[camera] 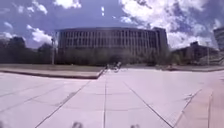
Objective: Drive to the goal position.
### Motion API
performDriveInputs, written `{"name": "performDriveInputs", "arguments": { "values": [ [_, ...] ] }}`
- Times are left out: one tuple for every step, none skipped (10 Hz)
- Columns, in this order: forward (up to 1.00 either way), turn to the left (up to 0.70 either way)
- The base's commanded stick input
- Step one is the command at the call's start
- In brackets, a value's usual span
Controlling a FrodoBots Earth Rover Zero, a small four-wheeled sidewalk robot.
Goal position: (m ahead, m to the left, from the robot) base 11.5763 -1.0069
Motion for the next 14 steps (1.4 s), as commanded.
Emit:
{"name": "performDriveInputs", "arguments": {
  "values": [
    [0.70,0.00],
    [0.70,0.00],
    [0.70,0.00],
    [0.70,0.00],
    [0.70,-0.07],
    [0.70,-0.34],
    [0.70,-0.34],
    [0.70,-0.34],
    [0.70,-0.34],
    [0.70,-0.19],
    [0.70,-0.14],
    [0.70,-0.09],
    [0.70,-0.03],
    [0.70,0.00]
  ]
}}
